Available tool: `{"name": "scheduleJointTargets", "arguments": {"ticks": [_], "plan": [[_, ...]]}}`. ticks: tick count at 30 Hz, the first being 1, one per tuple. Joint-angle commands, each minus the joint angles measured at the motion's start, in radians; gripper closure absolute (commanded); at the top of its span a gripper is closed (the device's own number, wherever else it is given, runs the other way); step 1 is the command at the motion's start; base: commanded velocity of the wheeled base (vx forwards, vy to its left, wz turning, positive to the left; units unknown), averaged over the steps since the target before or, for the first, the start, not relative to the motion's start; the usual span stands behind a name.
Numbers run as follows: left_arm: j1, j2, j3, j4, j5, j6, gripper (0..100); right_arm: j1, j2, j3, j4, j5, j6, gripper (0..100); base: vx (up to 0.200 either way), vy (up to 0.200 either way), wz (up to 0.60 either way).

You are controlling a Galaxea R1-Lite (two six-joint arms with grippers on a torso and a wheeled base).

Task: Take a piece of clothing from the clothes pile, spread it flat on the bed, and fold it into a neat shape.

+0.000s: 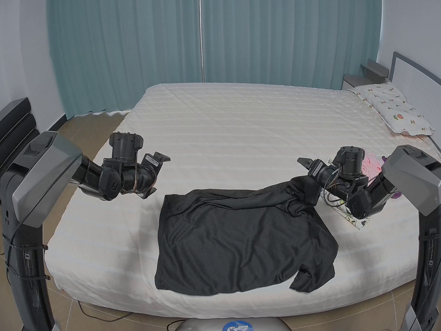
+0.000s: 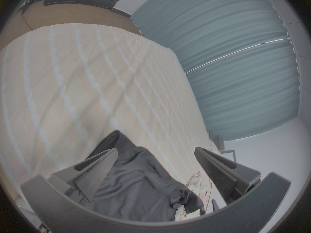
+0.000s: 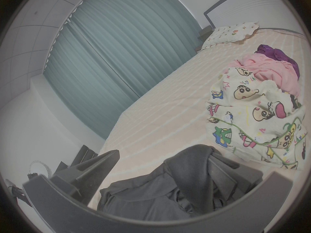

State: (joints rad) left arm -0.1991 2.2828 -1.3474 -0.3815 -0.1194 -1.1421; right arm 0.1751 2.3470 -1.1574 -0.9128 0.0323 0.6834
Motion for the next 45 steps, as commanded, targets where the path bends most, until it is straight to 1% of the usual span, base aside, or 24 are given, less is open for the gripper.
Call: {"name": "scheduleJointTargets", "arguments": {"ticks": [1, 2, 3, 4, 5, 6, 8, 9, 10, 11, 12, 14, 16, 19, 21, 24, 26, 28, 31, 33, 35, 38, 42, 45], "plan": [[0.01, -0.115, 0.149, 0.003, -0.074, 0.05, 0, -0.022, -0.094, -0.011, 0.031, 0.014, 0.01, 0, 0.0, 0.0, 0.0], [0.01, -0.147, 0.192, -0.004, -0.095, 0.059, 0, -0.034, -0.117, -0.034, -0.008, 0.02, 0.039, 0, 0.0, 0.0, 0.0], [0.01, -0.178, 0.237, -0.014, -0.118, 0.064, 0, -0.039, -0.127, -0.084, -0.057, 0.031, 0.107, 0, 0.0, 0.0, 0.0], [0.01, -0.187, 0.254, -0.019, -0.125, 0.062, 0, -0.039, -0.127, -0.103, -0.061, 0.029, 0.131, 0, 0.0, 0.0, 0.0], [0.01, -0.221, 0.304, -0.034, -0.138, 0.061, 0, -0.04, -0.12, -0.171, -0.063, 0.018, 0.183, 0, 0.0, 0.0, 0.0], [0.01, -0.221, 0.304, -0.034, -0.138, 0.061, 0, -0.04, -0.12, -0.171, -0.063, 0.018, 0.183, 0, 0.0, 0.0, 0.0], [0.01, -0.267, 0.413, -0.076, -0.154, 0.059, 0, -0.042, -0.072, -0.277, -0.044, -0.023, 0.183, 0, 0.0, 0.0, 0.0], [0.01, -0.267, 0.413, -0.076, -0.154, 0.059, 0, -0.042, -0.072, -0.277, -0.044, -0.023, 0.183, 0, 0.0, 0.0, 0.0], [0.01, -0.292, 0.495, -0.125, -0.167, 0.058, 0, -0.04, -0.028, -0.289, -0.028, -0.026, 0.177, 0, 0.0, 0.0, 0.0], [0.01, -0.292, 0.495, -0.125, -0.167, 0.058, 0, -0.04, -0.028, -0.289, -0.028, -0.026, 0.177, 0, 0.0, 0.0, 0.0], [0.01, -0.299, 0.565, -0.18, -0.175, 0.055, 0, -0.034, 0.034, -0.288, 0.015, -0.032, 0.136, 0, 0.0, 0.0, 0.0], [0.01, -0.302, 0.636, -0.241, -0.175, 0.047, 0, -0.034, 0.11, -0.301, 0.02, -0.043, 0.064, 0, 0.0, 0.0, 0.0], [0.01, -0.309, 0.703, -0.293, -0.177, 0.033, 0, -0.036, 0.16, -0.303, -0.005, -0.066, 0.045, 0, 0.0, 0.0, 0.0], [0.01, -0.313, 0.809, -0.381, -0.187, 0.013, 0, -0.013, 0.221, -0.277, -0.009, -0.109, 0.03, 0, 0.0, 0.0, 0.0], [0.01, -0.305, 0.863, -0.445, -0.212, -0.008, 0, 0.007, 0.225, -0.231, 0.014, -0.115, 0.002, 0, 0.0, 0.0, 0.0], [0.007, -0.302, 0.893, -0.522, -0.218, -0.038, 0, 0.023, 0.206, -0.2, 0.035, -0.114, -0.01, 0, 0.0, 0.0, 0.0], [0.007, -0.312, 0.904, -0.545, -0.221, -0.067, 0, 0.027, 0.173, -0.212, 0.023, -0.115, 0.021, 0, 0.0, 0.0, 0.0], [0.009, -0.31, 0.898, -0.548, -0.229, -0.093, 0, 0.026, 0.117, -0.228, -0.003, -0.115, 0.099, 0, 0.0, 0.0, 0.0], [0.009, -0.301, 0.869, -0.562, -0.23, -0.102, 0, 0.006, 0.043, -0.292, -0.046, -0.114, 0.22, 0, 0.0, 0.0, 0.0], [0.007, -0.289, 0.854, -0.563, -0.232, -0.103, 0, -0.02, 0.028, -0.355, -0.048, -0.118, 0.262, 0, 0.0, 0.0, 0.0], [0.006, -0.273, 0.843, -0.567, -0.24, -0.103, 0, -0.048, 0.028, -0.393, -0.049, -0.123, 0.266, 0, 0.0, 0.0, 0.0], [0.006, -0.258, 0.827, -0.567, -0.267, -0.125, 0, -0.078, 0.043, -0.37, -0.046, -0.143, 0.262, 0, 0.0, 0.0, 0.0], [0.01, -0.253, 0.843, -0.568, -0.287, -0.146, 0, -0.095, 0.11, -0.352, -0.018, -0.124, 0.246, 0, 0.0, 0.0, 0.0], [0.02, -0.258, 0.864, -0.57, -0.292, -0.145, 0, -0.089, 0.198, -0.367, 0.043, -0.111, 0.24, 0, 0.0, 0.0, 0.0]]}}
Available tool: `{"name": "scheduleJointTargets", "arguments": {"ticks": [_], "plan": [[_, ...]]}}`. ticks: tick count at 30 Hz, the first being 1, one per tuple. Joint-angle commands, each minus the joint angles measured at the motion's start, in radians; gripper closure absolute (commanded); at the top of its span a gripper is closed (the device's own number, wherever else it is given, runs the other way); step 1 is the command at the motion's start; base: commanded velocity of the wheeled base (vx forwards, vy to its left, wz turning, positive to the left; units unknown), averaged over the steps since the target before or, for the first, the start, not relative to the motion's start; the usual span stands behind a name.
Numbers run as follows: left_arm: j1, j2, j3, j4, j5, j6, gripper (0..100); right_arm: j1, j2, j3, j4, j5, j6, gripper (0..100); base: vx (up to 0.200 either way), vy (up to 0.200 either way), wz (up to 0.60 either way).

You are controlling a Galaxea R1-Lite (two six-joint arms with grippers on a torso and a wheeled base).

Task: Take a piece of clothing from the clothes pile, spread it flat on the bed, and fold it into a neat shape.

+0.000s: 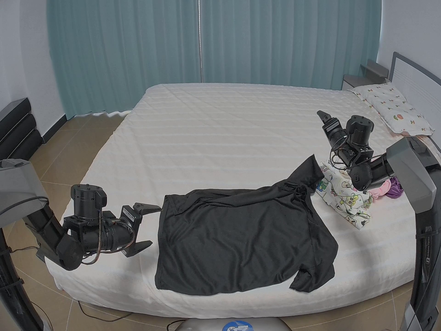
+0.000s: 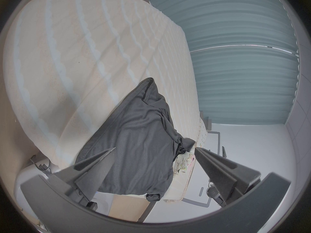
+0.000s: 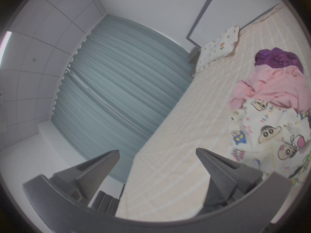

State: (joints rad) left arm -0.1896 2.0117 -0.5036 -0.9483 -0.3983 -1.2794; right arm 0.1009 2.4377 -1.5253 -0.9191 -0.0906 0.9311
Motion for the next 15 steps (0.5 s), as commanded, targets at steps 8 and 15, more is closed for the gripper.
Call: {"name": "scheduleJointTargets", "arguments": {"ticks": [8, 15], "plan": [[0.013, 0.009, 0.062, -0.04, -0.019, -0.005, 0, -0.013, -0.005, 0.128, 0.063, 0.066, -0.008, 0, 0.0, 0.0, 0.0], [0.013, 0.005, 0.158, -0.148, -0.019, -0.002, 0, 0.01, -0.158, 0.487, 0.063, 0.177, -0.083, 0, 0.0, 0.0, 0.0]]}}
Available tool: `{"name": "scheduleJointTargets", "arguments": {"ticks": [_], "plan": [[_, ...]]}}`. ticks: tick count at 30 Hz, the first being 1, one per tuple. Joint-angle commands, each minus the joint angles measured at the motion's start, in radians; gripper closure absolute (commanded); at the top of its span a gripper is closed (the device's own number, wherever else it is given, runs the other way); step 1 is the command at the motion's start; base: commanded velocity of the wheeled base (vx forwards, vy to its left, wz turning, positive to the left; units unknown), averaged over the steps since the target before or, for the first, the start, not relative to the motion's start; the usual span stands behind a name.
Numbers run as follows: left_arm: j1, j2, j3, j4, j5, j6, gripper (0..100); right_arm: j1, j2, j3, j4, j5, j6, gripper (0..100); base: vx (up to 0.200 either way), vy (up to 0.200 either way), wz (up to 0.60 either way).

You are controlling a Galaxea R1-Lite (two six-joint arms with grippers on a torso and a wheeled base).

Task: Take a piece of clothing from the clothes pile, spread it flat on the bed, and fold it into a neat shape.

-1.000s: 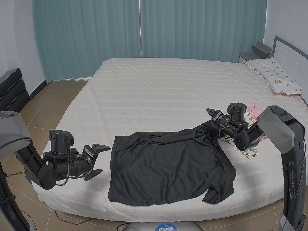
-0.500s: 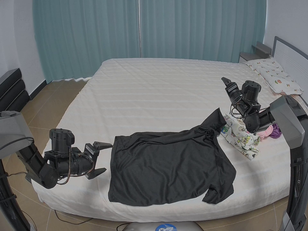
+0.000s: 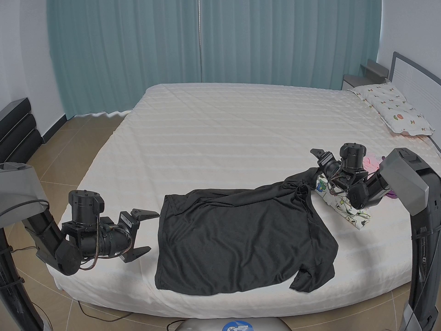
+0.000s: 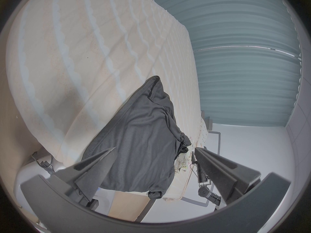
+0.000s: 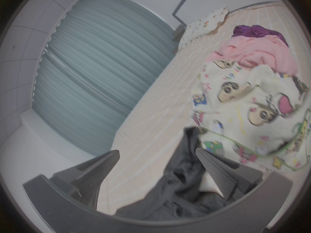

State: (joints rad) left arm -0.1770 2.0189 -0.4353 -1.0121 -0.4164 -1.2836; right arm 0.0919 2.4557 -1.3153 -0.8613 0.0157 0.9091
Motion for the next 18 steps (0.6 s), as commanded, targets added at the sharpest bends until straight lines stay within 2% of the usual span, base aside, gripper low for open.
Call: {"name": "scheduleJointTargets", "arguments": {"ticks": [1, 4, 7, 12, 15, 18], "plan": [[0.001, 0.0, 0.095, -0.094, -0.001, 0.003, 0, 0.02, -0.176, 0.297, 0.001, 0.069, -0.069, 0, 0.0, 0.0, 0.0], [0.001, 0.007, 0.138, -0.148, 0.004, 0.007, 0, 0.02, -0.219, 0.444, -0.027, 0.053, -0.119, 0, 0.0, 0.0, 0.0], [0.001, 0.009, 0.156, -0.163, 0.011, 0.027, 0, 0.014, -0.288, 0.57, -0.039, 0.058, -0.13, 0, 0.0, 0.0, 0.0], [-0.004, 0.017, 0.187, -0.161, 0.027, 0.155, 0, 0.014, -0.374, 0.694, -0.042, 0.061, -0.134, 0, 0.0, 0.0, 0.0], [-0.032, 0.053, 0.185, -0.163, 0.097, 0.201, 0, 0.02, -0.388, 0.768, -0.051, 0.055, -0.138, 0, 0.0, 0.0, 0.0], [-0.068, 0.115, 0.168, -0.164, 0.209, 0.247, 0, 0.022, -0.386, 0.823, -0.093, 0.055, -0.127, 0, 0.0, 0.0, 0.0]]}}
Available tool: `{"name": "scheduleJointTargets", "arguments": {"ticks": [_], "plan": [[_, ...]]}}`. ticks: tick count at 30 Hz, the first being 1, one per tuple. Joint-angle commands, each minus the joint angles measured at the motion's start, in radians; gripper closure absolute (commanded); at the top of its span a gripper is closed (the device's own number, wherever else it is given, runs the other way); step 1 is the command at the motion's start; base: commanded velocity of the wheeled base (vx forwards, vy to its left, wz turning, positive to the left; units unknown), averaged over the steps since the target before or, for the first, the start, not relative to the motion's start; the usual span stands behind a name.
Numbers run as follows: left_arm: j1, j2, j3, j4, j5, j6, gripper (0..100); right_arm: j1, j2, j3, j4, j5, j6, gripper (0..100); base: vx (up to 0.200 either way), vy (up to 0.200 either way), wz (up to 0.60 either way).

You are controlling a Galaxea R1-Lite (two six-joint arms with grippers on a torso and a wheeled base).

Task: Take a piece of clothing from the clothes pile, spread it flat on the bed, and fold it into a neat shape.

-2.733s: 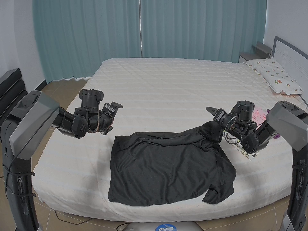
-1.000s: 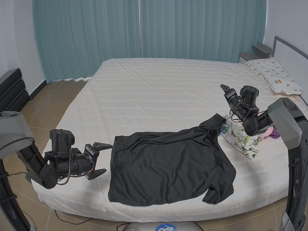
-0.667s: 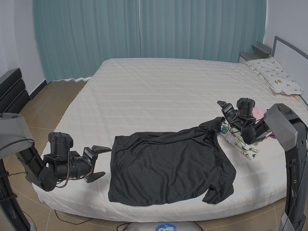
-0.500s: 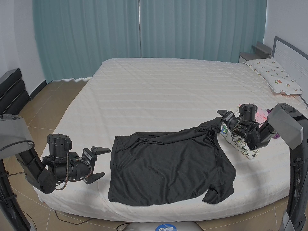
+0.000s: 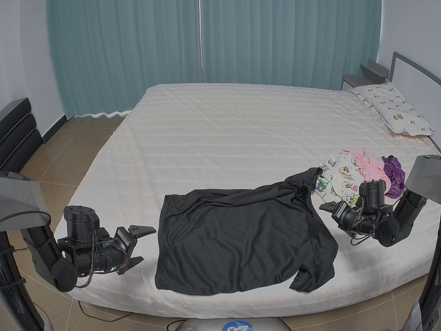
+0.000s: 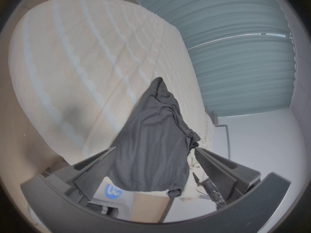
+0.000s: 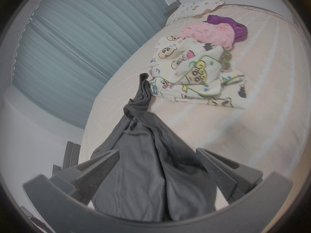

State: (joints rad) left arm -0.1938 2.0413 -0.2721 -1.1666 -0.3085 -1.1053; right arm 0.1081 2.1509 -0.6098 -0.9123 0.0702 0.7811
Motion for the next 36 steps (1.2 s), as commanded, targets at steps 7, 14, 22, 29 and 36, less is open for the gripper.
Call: {"name": "scheduleJointTargets", "arguments": {"ticks": [7, 14, 22, 29, 36], "plan": [[-0.167, 0.163, -0.024, 0.008, 0.227, 0.14, 0, -0.001, -0.042, 0.263, -0.218, 0.013, 0.015, 0, 0.0, 0.0, 0.0], [-0.249, 0.194, -0.134, 0.176, 0.327, 0.173, 0, -0.007, -0.029, 0.355, -0.384, 0.043, 0.035, 0, 0.0, 0.0, 0.0], [-0.28, 0.194, -0.118, 0.217, 0.382, 0.206, 0, 0.016, -0.025, 0.36, -0.387, 0.043, 0.038, 0, 0.0, 0.0, 0.0], [-0.329, 0.194, -0.116, 0.226, 0.384, 0.206, 0, 0.01, -0.025, 0.367, -0.388, 0.042, 0.041, 0, 0.0, 0.0, 0.0], [-0.335, 0.197, -0.113, 0.242, 0.396, 0.214, 100, 0.013, -0.023, 0.37, -0.395, 0.043, 0.041, 0, 0.0, 0.0, 0.0]]}}
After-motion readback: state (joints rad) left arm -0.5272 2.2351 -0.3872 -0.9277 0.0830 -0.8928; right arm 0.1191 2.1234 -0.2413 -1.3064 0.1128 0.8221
